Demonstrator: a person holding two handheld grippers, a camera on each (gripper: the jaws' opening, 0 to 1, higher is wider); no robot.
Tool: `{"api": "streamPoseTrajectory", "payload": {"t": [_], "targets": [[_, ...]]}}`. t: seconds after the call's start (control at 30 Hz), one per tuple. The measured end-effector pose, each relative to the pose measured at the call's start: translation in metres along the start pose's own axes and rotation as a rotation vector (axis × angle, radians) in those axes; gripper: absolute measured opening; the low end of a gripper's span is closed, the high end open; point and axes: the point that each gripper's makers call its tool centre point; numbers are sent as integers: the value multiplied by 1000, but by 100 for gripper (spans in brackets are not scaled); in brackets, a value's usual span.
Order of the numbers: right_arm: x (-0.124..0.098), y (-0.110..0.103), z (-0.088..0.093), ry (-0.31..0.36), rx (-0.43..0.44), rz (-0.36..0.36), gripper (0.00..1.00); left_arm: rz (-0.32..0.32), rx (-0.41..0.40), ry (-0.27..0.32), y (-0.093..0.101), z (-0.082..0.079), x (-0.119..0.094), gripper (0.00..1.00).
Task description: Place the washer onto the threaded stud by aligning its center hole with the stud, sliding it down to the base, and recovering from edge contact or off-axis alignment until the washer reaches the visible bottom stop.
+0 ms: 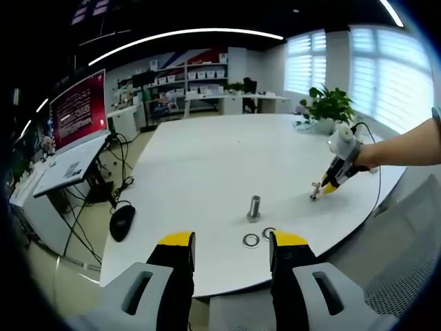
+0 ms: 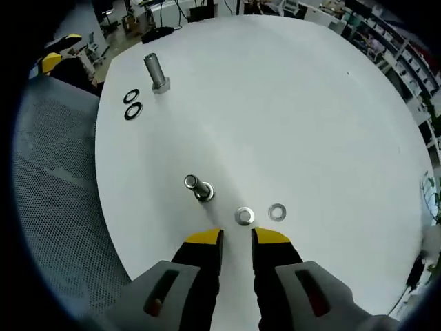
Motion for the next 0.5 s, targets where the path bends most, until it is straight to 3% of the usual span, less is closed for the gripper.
{"api": "streamPoseTrajectory", "payload": {"t": [0.23,0.5], "targets": [[6,5,-12,73,62,7,19,-2,-1,-2,-1,1,0,41],[15,7,-10,54,69,-2,19,-2,2,-5,-1,1,0,41]]}}
Point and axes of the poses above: the point that each gripper's makers call its tool centre point, and the gripper's own axes: x roughly forward along the fingers, y roughly to its right, z roughly out of its underside, and after that the axes turned 9 degrees about -z, right-handed
